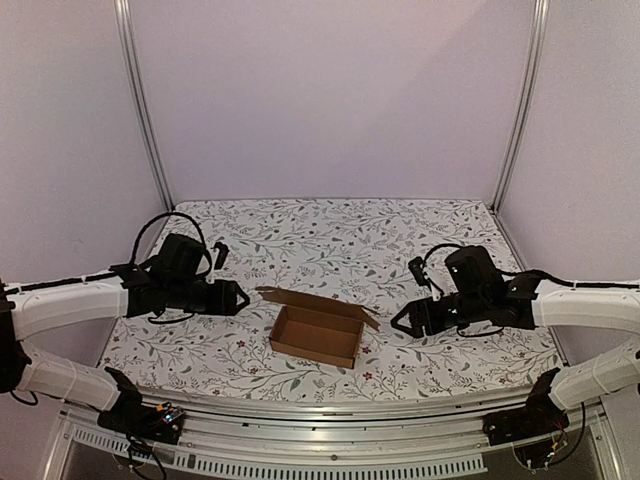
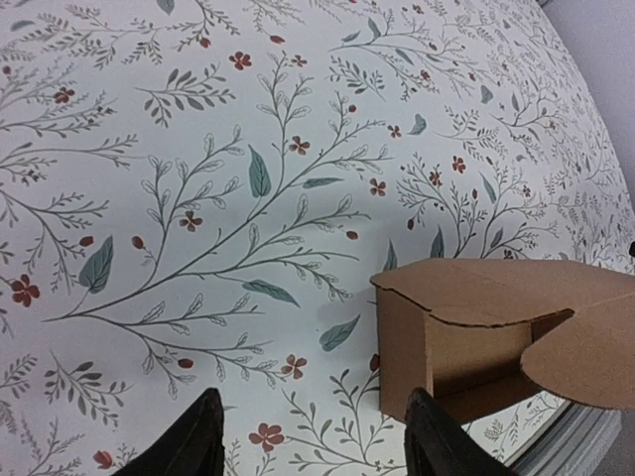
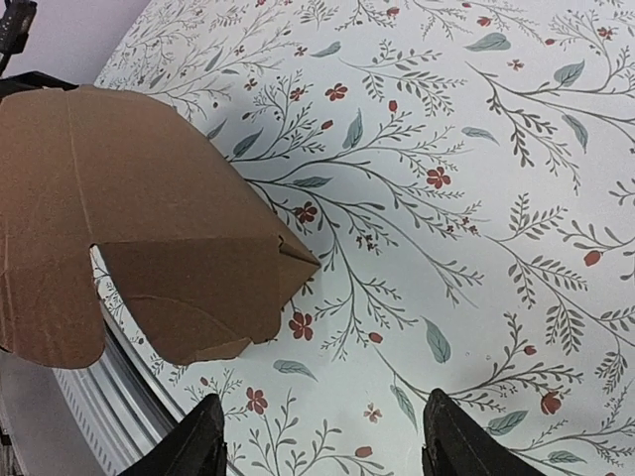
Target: Fold the paper box
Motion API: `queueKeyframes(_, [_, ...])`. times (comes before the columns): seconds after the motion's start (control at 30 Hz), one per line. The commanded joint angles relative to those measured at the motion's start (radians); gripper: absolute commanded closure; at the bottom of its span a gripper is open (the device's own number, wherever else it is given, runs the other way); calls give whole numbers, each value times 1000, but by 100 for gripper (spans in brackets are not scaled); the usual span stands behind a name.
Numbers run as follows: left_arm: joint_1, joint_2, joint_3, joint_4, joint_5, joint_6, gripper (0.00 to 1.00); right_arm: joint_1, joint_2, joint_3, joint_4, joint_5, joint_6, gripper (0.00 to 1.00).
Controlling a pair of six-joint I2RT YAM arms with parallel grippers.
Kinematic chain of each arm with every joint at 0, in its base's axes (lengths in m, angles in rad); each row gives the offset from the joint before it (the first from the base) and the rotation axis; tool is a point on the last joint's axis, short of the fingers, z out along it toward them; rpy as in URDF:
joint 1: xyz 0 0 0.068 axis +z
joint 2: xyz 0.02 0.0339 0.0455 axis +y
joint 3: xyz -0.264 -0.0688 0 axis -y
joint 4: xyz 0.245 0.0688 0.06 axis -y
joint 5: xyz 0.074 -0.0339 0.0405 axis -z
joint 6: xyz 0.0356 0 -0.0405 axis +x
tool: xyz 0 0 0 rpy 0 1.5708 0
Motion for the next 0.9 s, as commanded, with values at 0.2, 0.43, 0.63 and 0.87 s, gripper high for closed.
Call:
queueKeyframes(0.2, [-27, -1, 17, 51, 8, 186, 34, 80, -42, 56, -60, -17, -271, 26])
queueKeyframes(0.43, [-67, -2, -61, 169, -61, 249, 33, 119, -50, 54, 12, 24, -435, 28])
queueKeyframes(0.63, [-138, 73, -48, 234, -164, 354, 33, 120, 50, 124, 8, 16, -503, 44])
queueKeyframes(0.87, [-186, 140, -35, 279, -252, 424, 35, 140, 134, 165, 7, 24, -534, 50])
